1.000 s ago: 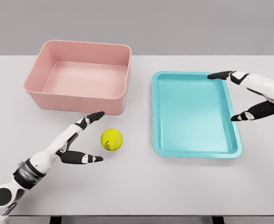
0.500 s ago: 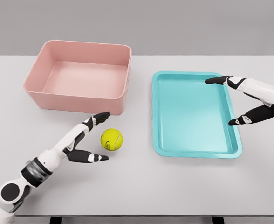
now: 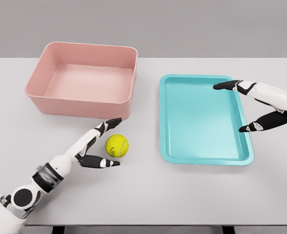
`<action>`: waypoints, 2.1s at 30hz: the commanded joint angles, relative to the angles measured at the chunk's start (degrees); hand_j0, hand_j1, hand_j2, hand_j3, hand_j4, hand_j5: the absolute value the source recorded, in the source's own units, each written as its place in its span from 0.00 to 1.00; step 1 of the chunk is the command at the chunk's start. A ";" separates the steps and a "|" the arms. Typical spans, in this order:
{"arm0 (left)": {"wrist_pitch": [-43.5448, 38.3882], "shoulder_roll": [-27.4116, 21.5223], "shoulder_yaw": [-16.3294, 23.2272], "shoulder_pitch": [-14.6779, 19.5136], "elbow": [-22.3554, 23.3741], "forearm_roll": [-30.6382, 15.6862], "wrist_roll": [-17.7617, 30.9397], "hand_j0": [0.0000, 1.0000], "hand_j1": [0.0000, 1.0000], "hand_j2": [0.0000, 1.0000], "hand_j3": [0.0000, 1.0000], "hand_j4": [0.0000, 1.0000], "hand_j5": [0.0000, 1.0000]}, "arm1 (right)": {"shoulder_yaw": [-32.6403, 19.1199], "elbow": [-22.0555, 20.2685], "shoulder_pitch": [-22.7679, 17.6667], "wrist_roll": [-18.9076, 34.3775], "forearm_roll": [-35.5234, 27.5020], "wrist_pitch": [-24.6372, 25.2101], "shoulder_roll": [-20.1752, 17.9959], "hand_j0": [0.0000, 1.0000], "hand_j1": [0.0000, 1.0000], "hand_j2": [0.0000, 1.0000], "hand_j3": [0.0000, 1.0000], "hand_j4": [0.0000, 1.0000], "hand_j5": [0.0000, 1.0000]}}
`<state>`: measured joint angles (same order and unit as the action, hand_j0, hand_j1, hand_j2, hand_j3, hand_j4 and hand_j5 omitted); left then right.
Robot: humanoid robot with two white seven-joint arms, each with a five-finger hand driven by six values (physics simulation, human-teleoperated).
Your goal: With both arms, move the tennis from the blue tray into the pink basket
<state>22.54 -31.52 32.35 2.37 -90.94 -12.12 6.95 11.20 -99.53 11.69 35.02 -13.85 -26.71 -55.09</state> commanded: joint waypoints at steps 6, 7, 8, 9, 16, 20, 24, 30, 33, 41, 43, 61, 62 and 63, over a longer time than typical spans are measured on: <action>-0.22 0.76 0.44 0.09 0.67 0.35 -0.09 0.93 0.93 0.93 0.93 0.93 0.93 | -0.12 -0.40 0.00 -0.02 -0.39 0.08 -0.11 1.00 1.00 1.00 1.00 1.00 1.00; -0.22 0.93 0.61 0.09 0.94 0.35 -0.09 0.92 0.92 0.92 0.92 0.92 0.92 | -0.12 -0.40 -0.09 -0.02 -0.39 0.08 -0.20 1.00 1.00 1.00 1.00 1.00 1.00; -0.22 1.02 1.05 0.61 1.11 0.78 -0.09 0.92 0.92 0.92 0.92 0.92 0.92 | -0.12 -0.40 -0.09 -0.02 -0.39 0.08 -0.20 1.00 1.00 1.00 1.00 1.00 1.00; -0.22 1.20 1.32 0.70 1.20 0.79 -0.09 0.92 0.92 0.92 0.92 0.92 0.92 | -0.12 -0.40 -0.09 -0.02 -0.39 0.08 -0.20 1.00 1.00 1.00 1.00 1.00 1.00; -0.22 1.20 1.67 0.62 1.20 0.96 -0.18 0.73 0.73 0.73 0.73 0.73 0.73 | -0.12 -0.40 -0.09 -0.02 -0.39 0.08 -0.20 1.00 1.00 1.00 1.00 1.00 1.00; -0.13 1.11 1.67 0.62 1.20 0.96 -0.36 0.66 0.66 0.66 0.66 0.66 0.66 | -0.21 -0.40 -0.09 -0.02 -0.39 0.08 -0.37 1.00 1.00 1.00 1.00 1.00 1.00; -0.13 1.11 1.67 0.62 1.20 1.05 -0.36 0.56 0.56 0.56 0.56 0.56 0.56 | -0.21 -0.40 -0.09 -0.02 -0.39 0.08 -0.46 1.00 1.00 1.00 1.00 1.00 1.00; 0.22 0.93 1.49 0.62 0.76 1.05 -0.36 0.50 0.50 0.50 0.50 0.50 0.50 | -0.30 -0.49 0.00 -0.02 -0.39 0.08 -1.25 1.00 1.00 1.00 1.00 1.00 1.00; 0.22 0.76 1.05 0.70 0.41 1.05 -0.27 0.49 0.49 0.49 0.49 0.49 0.49 | -0.21 -0.40 -0.09 -0.02 -0.39 0.08 -1.25 1.00 1.00 1.00 1.00 1.00 1.00; 0.93 -0.91 0.70 0.53 -6.18 0.70 -0.27 0.49 0.49 0.49 0.49 0.49 0.49 | -0.21 -0.40 -0.09 -0.02 -0.39 0.08 -1.25 1.00 1.00 1.00 1.00 1.00 1.00; 2.24 -2.05 0.61 0.62 -7.41 0.70 -0.27 0.49 0.49 0.49 0.49 0.49 0.49 | -0.21 -0.49 -0.09 -0.02 -0.39 0.08 -1.25 1.00 1.00 1.00 1.00 1.00 1.00; 8.57 -3.11 -2.11 4.92 -9.61 -0.18 -0.27 0.46 0.46 0.46 0.46 0.46 0.46 | -0.12 -0.49 -0.26 -0.02 -0.39 -0.01 -1.34 1.00 1.00 1.00 1.00 1.00 1.00; 8.57 -3.11 -2.37 5.36 -9.70 -0.18 -0.18 0.46 0.46 0.46 0.46 0.46 0.46 | -0.12 -0.49 -0.26 -0.02 -0.39 -0.01 -1.34 1.00 1.00 1.00 1.00 1.00 1.00; 8.49 -3.20 -2.55 5.71 -9.70 -0.53 -0.18 0.46 0.46 0.46 0.46 0.46 0.46 | -0.12 -0.49 -0.26 -0.02 -0.39 -0.01 -1.34 1.00 1.00 1.00 1.00 1.00 1.00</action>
<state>30.99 -34.64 30.35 8.79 -100.51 -12.20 6.74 11.06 -100.00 11.43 35.02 -13.84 -26.84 -56.35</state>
